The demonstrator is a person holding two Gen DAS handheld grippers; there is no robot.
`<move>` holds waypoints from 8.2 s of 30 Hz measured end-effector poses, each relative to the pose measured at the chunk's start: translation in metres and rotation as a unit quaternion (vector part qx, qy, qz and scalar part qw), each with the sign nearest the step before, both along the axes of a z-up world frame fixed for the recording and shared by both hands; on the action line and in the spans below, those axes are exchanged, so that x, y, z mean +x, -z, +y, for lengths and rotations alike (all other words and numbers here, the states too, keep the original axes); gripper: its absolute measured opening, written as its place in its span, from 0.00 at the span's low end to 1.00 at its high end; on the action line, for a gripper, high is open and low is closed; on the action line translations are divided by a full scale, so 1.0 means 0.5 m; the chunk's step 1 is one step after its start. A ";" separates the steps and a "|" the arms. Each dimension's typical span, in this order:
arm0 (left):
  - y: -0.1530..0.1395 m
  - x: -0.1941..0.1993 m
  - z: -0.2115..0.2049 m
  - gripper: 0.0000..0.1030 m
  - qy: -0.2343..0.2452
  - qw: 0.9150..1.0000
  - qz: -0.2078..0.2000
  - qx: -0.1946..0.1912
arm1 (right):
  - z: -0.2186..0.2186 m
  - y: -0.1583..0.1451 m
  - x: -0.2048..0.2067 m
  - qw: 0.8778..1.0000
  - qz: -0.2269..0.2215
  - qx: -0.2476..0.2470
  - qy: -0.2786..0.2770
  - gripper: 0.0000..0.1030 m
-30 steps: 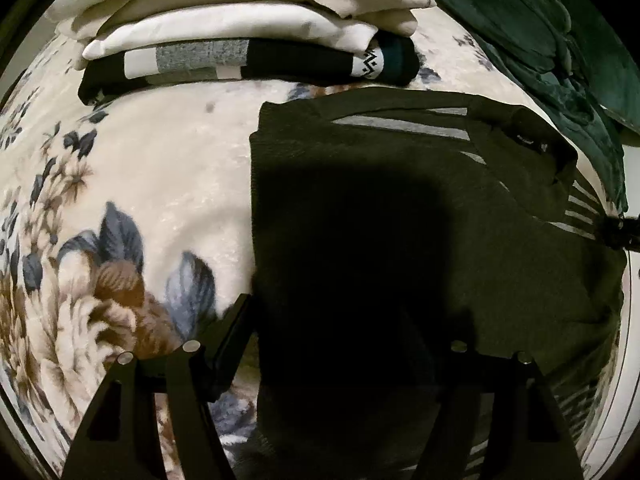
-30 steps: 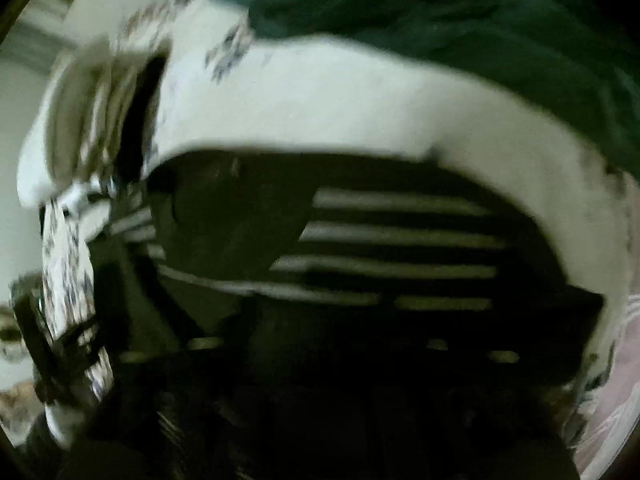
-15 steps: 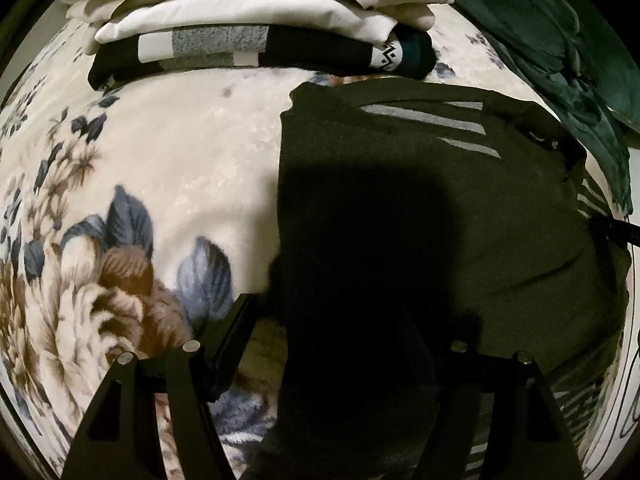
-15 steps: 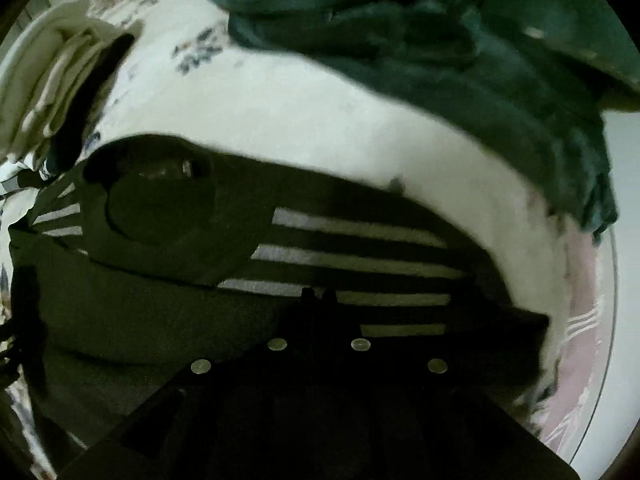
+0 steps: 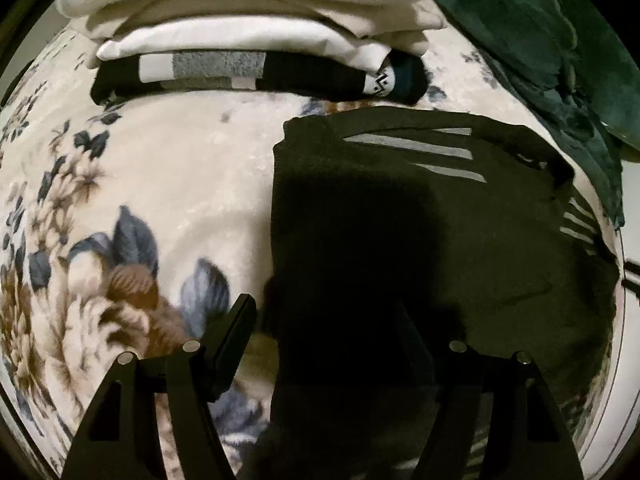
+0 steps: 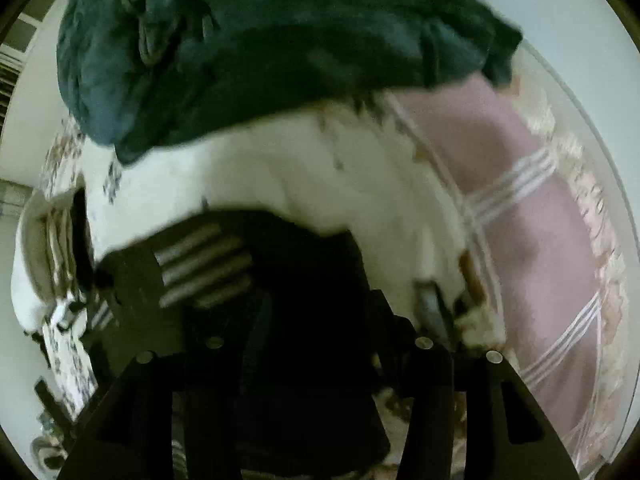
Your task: Fold small clothes
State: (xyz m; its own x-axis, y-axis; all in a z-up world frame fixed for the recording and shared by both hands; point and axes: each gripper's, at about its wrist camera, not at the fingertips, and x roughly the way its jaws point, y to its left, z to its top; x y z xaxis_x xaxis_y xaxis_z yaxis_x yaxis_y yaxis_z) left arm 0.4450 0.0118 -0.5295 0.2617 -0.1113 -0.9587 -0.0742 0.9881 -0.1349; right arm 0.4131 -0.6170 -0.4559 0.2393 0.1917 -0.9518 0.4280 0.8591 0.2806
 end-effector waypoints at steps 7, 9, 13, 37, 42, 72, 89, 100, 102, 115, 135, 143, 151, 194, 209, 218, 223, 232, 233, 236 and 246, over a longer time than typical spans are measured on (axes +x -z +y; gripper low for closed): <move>0.025 0.019 0.001 0.68 0.014 1.000 0.006 0.019 | 0.058 0.071 -0.016 0.998 0.019 -0.059 -0.010 0.11; 0.025 0.017 0.004 0.69 0.017 1.000 0.008 0.019 | 0.067 0.076 -0.016 0.996 0.019 -0.085 -0.002 0.07; 0.025 0.014 0.013 0.69 0.012 1.000 0.011 0.013 | 0.027 0.100 -0.029 0.990 0.052 -0.123 0.043 0.00; -0.087 -0.547 -0.311 0.73 0.177 0.966 0.148 -0.120 | 0.000 0.054 -0.467 0.990 0.056 0.129 0.027 0.58; -0.051 -0.672 -0.536 0.73 0.249 0.941 0.183 -0.140 | -0.033 0.043 -0.431 0.991 0.063 0.114 -0.038 0.58; -0.110 -0.713 -0.490 0.06 0.167 0.979 0.064 -0.096 | -0.007 0.187 0.106 0.984 0.051 0.156 -0.065 0.10; -0.265 -0.737 -0.091 0.05 -0.029 0.989 -0.027 -0.139 | 0.375 -0.154 0.180 0.979 0.007 0.009 -0.202 0.07; -0.127 -0.842 0.146 0.00 -0.189 0.965 0.015 -0.183 | 0.920 -0.133 0.273 0.964 0.045 -0.072 -0.253 0.07; -0.097 -0.857 0.181 0.00 -0.204 0.961 0.024 -0.186 | 1.000 -0.099 0.281 0.961 0.053 -0.088 -0.256 0.07; -0.100 -0.773 0.231 0.71 -0.124 0.950 0.019 -0.286 | 1.000 -0.032 0.172 0.965 0.110 -0.015 -0.239 0.54; -0.075 -0.753 0.122 0.04 -0.070 0.983 0.024 -0.170 | 1.018 -0.012 0.235 0.955 0.088 0.011 -0.284 0.54; -0.091 -0.796 0.138 0.03 -0.116 0.977 0.030 -0.176 | 1.096 0.038 0.266 0.958 0.105 -0.068 -0.258 0.05; -0.055 -0.808 0.183 0.03 -0.161 0.971 0.058 -0.165 | 1.137 0.043 0.291 0.962 0.101 -0.092 -0.236 0.05; -0.004 -0.698 0.169 0.06 0.007 0.988 0.117 -0.100 | 0.785 0.225 -0.792 0.965 0.209 0.080 -0.135 0.13; -0.064 -0.618 0.203 0.58 -0.008 0.977 0.099 -0.188 | 0.673 0.159 -0.667 0.978 0.139 0.140 -0.070 0.47; -0.019 -0.384 0.163 0.09 0.006 0.989 0.076 -0.127 | 0.676 0.195 -0.631 0.981 0.142 0.123 -0.052 0.47; -0.002 -0.379 0.200 0.08 0.027 0.988 0.098 -0.116 | 0.686 0.202 -0.651 0.980 0.149 0.121 -0.046 0.47; -0.019 -0.581 0.169 0.53 0.080 0.957 0.186 -0.209 | 0.672 0.203 -0.731 0.972 0.174 0.155 -0.046 0.47; -0.004 -0.616 0.156 0.53 0.083 0.955 0.203 -0.202 | 0.670 0.204 -0.741 0.971 0.178 0.156 -0.048 0.47; 0.020 -0.696 0.124 0.35 0.074 0.962 0.200 -0.169 | 0.677 0.216 -0.768 0.966 0.192 0.166 -0.054 0.47; -0.063 -0.729 0.183 0.05 -0.018 0.978 0.131 -0.161 | 0.765 0.232 -0.805 0.964 0.179 0.170 -0.097 0.11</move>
State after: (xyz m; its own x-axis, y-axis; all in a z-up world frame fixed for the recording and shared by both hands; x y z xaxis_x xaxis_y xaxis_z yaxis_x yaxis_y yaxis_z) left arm 0.0805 0.1034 -0.4979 0.0214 -0.4134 -0.9103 -0.1812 0.8938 -0.4101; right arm 0.0108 -0.2344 -0.5719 -0.1645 0.5148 -0.8414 0.3908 0.8172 0.4236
